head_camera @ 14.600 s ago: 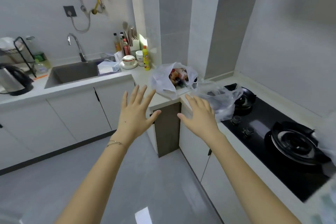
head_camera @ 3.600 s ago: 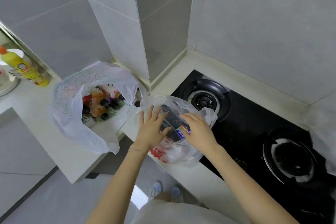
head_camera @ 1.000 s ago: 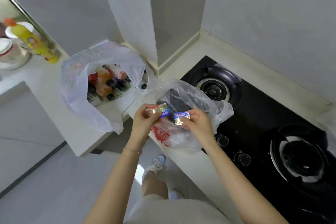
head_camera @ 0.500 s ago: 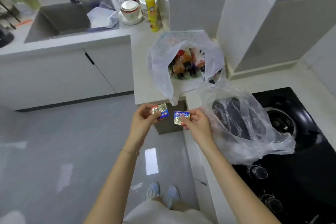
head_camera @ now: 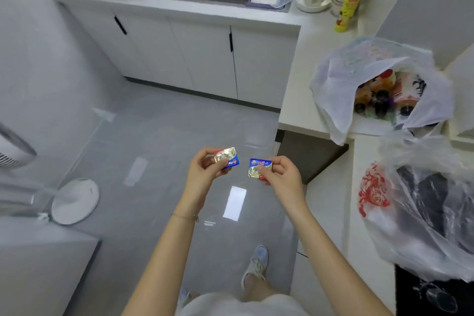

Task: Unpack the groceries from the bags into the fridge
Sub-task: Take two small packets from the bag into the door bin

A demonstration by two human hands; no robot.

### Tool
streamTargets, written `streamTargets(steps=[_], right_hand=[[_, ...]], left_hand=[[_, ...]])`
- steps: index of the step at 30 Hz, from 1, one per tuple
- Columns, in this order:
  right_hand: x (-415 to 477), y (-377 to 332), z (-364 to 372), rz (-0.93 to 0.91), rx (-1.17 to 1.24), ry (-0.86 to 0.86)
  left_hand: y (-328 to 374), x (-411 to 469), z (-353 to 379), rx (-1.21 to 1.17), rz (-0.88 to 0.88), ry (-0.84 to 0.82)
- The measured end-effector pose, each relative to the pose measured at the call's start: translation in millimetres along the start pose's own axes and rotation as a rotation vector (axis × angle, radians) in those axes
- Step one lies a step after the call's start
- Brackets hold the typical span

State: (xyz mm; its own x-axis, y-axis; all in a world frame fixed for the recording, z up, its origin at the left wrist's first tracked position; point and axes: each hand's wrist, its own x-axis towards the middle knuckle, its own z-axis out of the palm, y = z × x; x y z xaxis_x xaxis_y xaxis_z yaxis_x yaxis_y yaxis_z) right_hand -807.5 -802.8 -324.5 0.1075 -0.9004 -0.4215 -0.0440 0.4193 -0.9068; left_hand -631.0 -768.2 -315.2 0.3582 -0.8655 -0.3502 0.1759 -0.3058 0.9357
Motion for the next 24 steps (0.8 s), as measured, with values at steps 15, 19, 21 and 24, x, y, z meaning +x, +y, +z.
streamTargets(steps=[15,19,21,24], right_hand=[[-84,8,224,-0.083,-0.180,-0.311],[-128,16,292,-0.144,-0.218,-0.373],[-152,21,324,-0.159,-0.220,-0.408],[-189,32,365,-0.173,-0.206,-0.461]], left_hand=[[-6,-93,-247,-0.133,0.083,0.339],[-11,-133,-321,-0.160,0.102,0.406],[-13,-153,-355,-0.160,0.116,0.426],[-16,-181,-400,-0.166,0.149,0.465]])
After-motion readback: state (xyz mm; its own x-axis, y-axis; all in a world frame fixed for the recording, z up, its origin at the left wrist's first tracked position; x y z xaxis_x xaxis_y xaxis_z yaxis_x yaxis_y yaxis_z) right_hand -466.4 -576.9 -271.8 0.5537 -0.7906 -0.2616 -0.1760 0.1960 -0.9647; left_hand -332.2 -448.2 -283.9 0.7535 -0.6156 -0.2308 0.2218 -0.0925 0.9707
